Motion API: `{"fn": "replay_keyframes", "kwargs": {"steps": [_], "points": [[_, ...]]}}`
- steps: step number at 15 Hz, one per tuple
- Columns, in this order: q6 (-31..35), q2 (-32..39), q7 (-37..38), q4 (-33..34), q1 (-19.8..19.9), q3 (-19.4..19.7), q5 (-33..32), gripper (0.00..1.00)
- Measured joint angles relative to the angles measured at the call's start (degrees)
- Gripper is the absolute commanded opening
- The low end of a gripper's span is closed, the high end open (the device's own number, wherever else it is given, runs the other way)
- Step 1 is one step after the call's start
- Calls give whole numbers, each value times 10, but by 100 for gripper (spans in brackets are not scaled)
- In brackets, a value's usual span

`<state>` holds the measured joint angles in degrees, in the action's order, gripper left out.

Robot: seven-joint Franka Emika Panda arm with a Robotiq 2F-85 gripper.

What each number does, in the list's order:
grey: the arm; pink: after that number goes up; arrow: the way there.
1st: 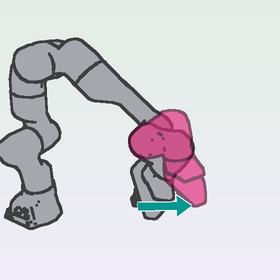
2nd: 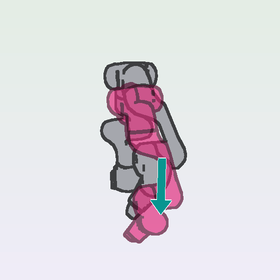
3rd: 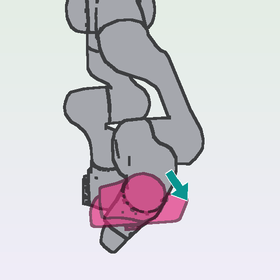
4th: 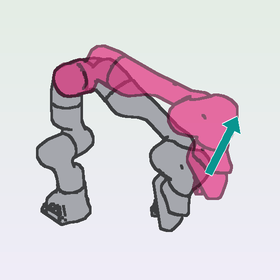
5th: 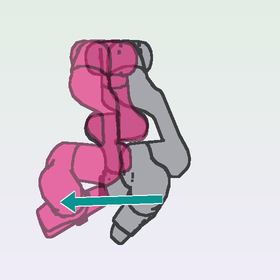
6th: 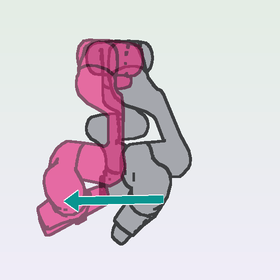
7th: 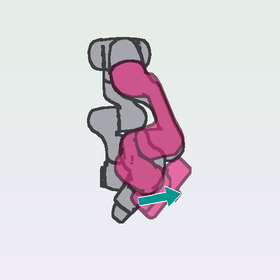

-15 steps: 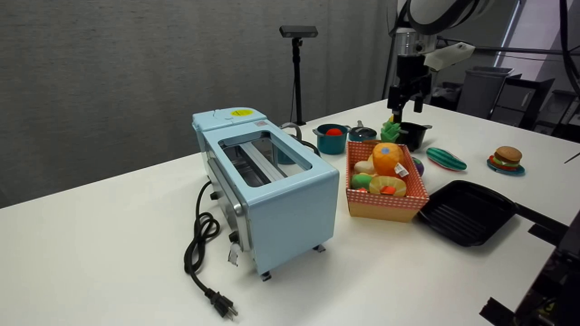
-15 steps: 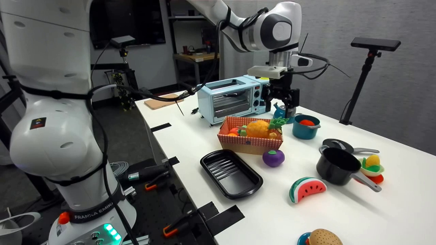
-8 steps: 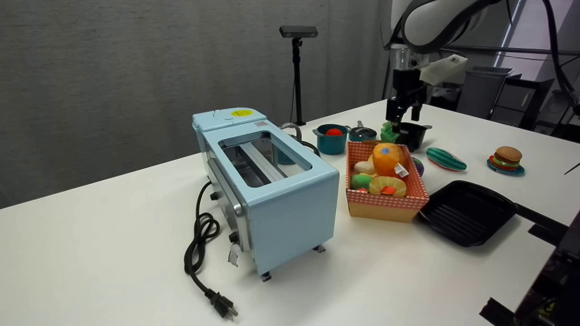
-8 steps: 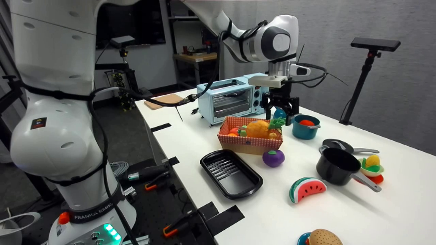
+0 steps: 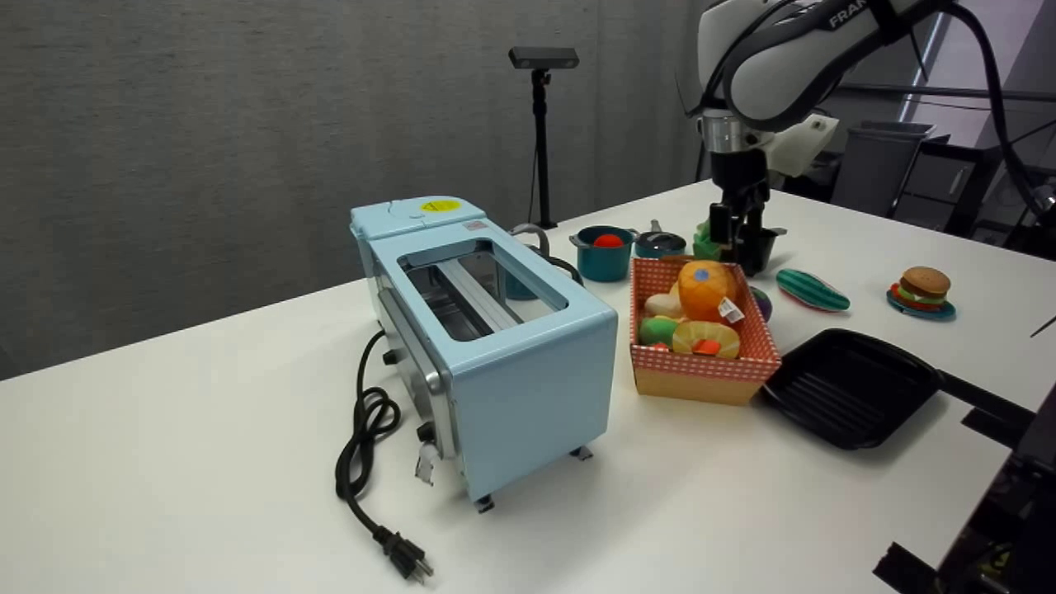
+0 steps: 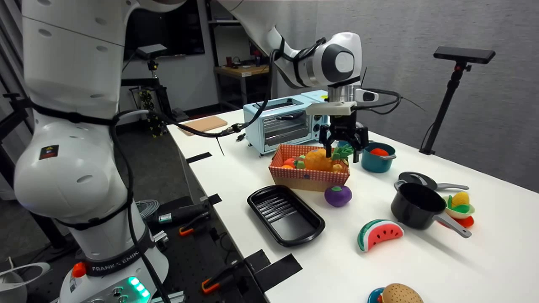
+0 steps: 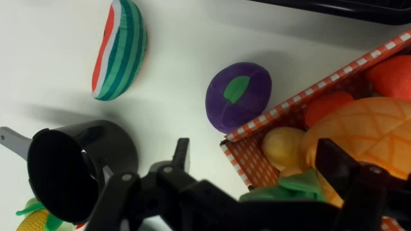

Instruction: Remove the pineapple plush toy from the box

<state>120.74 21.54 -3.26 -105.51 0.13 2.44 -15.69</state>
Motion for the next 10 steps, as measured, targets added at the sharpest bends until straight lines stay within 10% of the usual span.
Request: {"fn": "replay_keyframes", "kwargs": {"steps": [10], "points": [[0,15,-61,25,-2,-7,-23,100]]}}
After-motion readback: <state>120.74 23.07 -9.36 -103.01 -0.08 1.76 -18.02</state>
